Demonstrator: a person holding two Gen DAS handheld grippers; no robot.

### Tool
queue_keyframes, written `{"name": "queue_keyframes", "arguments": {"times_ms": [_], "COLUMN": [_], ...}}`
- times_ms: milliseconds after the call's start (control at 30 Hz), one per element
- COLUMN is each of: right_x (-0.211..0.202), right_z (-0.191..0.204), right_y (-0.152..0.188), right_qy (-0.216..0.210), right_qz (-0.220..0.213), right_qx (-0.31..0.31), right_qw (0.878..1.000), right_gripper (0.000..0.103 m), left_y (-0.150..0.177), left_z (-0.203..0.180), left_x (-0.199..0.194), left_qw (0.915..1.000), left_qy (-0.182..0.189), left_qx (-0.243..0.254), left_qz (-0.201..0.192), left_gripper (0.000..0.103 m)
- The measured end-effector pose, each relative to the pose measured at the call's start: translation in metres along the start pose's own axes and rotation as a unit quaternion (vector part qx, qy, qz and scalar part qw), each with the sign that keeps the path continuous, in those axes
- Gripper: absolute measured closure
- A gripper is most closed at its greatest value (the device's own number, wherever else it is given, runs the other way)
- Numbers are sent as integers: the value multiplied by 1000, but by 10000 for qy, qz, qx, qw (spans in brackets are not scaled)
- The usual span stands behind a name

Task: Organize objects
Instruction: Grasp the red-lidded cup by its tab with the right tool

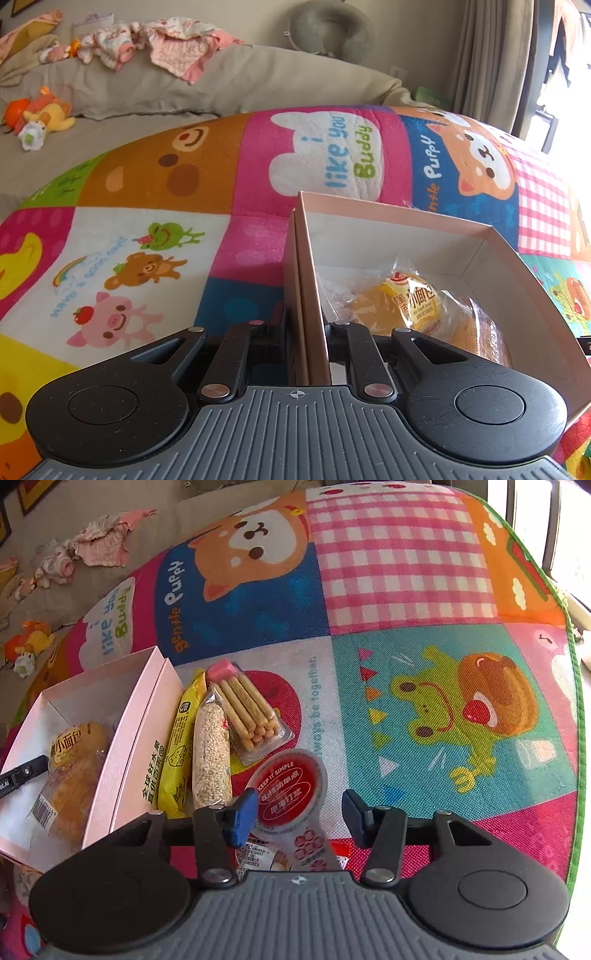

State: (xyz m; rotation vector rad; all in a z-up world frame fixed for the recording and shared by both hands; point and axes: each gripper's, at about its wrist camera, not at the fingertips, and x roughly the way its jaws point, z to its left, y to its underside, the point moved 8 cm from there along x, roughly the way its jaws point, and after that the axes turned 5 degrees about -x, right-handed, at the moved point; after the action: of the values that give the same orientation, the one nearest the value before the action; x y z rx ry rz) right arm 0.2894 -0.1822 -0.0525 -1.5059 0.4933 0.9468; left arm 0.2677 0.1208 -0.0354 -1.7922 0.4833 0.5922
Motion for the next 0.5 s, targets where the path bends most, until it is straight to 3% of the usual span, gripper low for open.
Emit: {"name": "queue_keyframes", "arguments": {"times_ms": [67,133,167,300,400,433,500], "right_x": [-9,-20,-25,-50,-64,-67,-71], "right_z": [0,-3,-5,-11,-20,-24,-30], "right_y": [0,4,6,15,13,9,3], "right_qy": [247,245,179,103,322,474,640], "right_qz": [-73,-95,-102,-193,-362,-467,-627], "right_qx": [-301,-318,-271,-267,-338,-414,-653], "right_qw": [9992,9991,9994,9994,9983,9969,9938], "right_gripper": [83,96,97,97,95,89,62], "left_y": [1,1,1,1,0,-1,-1], "left_z": [0,1,1,1,2,2,2], "left_x": [0,0,0,-1,-2,-1,-1], "left_qw": [10000,10000,10000,10000,10000,10000,10000], "left_qy": [-3,-5,-7,-33,-19,-12,-20], "left_qx": [-1,-2,-7,-22,-34,-39,-32], "left_qz": [0,1,2,2,9,11,9], "left_gripper": [88,88,88,88,88,88,88]}}
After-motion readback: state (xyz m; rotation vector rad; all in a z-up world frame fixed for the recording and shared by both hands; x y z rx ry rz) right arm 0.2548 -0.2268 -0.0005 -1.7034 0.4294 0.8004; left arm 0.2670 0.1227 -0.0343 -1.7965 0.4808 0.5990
